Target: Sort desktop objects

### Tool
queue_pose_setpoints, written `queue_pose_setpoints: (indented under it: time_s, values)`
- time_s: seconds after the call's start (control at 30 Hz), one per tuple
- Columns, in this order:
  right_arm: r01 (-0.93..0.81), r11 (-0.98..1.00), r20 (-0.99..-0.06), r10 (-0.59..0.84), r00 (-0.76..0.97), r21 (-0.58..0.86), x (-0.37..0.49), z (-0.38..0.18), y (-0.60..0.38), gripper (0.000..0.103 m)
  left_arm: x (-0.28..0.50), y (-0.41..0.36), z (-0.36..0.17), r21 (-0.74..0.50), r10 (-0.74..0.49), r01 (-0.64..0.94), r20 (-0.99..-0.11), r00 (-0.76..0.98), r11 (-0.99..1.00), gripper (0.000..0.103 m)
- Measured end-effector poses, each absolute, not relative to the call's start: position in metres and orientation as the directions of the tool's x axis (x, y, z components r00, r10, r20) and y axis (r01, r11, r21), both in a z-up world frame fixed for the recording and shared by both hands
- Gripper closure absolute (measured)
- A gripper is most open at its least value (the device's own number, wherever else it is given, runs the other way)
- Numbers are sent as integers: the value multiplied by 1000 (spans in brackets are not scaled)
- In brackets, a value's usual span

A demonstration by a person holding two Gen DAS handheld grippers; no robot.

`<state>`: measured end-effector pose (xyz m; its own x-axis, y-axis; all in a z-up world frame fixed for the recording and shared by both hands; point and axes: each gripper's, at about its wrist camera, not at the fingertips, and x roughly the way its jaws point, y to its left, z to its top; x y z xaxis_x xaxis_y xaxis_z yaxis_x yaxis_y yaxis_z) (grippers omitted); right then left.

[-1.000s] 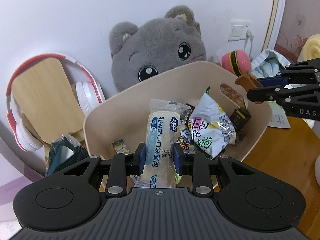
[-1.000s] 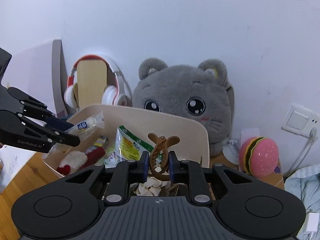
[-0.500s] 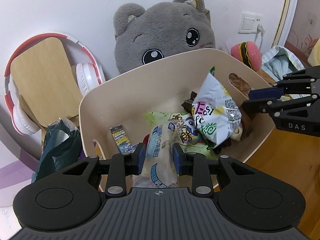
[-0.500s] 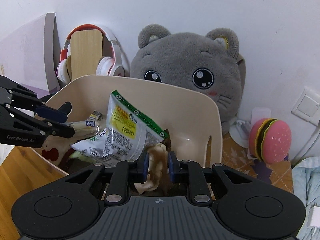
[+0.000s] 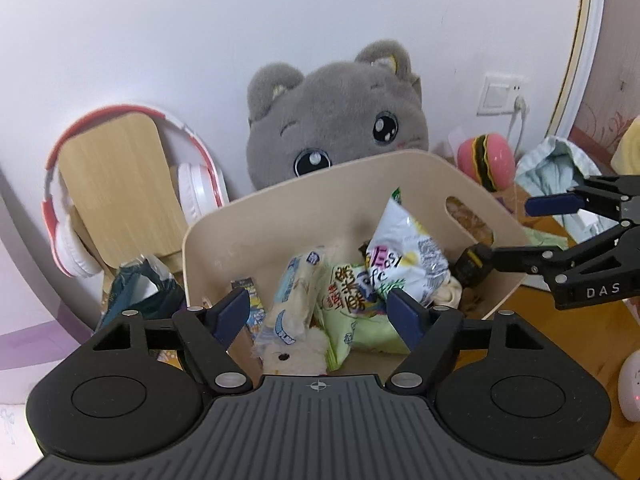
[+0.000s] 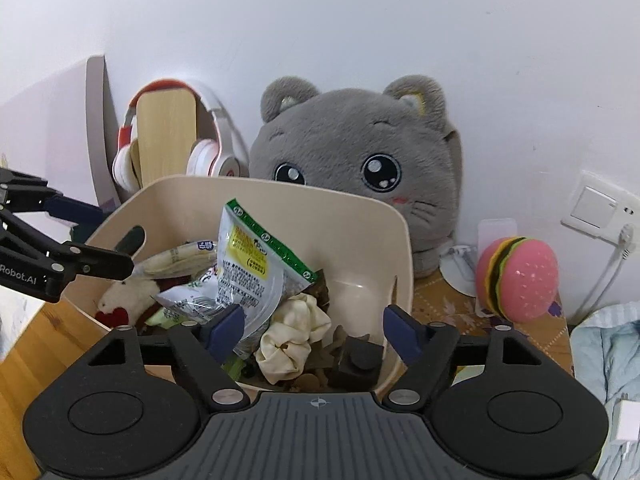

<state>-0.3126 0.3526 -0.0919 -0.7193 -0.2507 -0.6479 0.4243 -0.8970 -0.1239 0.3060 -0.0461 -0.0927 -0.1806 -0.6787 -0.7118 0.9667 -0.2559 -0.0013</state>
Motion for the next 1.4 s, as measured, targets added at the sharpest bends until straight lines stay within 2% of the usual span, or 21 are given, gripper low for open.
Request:
queue_pose_setpoints:
  time_s: [0.13, 0.5, 0.7, 0.87, 1.07, 1.4]
  values:
    - [408, -908, -648, -255, -718, -95, -303, -83, 361, 10, 301, -35, -81, -3, -683, 968, -709, -178, -249, 26]
    - [394, -916, -632, -263, -729, -74, -259, -51, 377, 2, 298, 12, -45, -49, -692, 976, -698, -187, -214, 26]
    - [405, -910, -632, -264, -729, -86, -227, -36, 377, 0, 298, 47, -24, -17, -704, 977, -690, -166, -213, 26]
    - [427, -902, -625, -296, -722, -66, -196, -22, 375, 0, 299, 75, -10, -21, -706, 975, -687, -174, -220, 26]
    - [468, -877, -598, -319, -735, -106, -155, -6, 372, 0, 304, 111, 5, -29, -695, 978, -699, -169, -209, 26]
    - [435, -896, -588, -304, -750, -91, -99, 18, 376, 0, 313, 169, 37, -29, -714, 980, -681, -163, -197, 26]
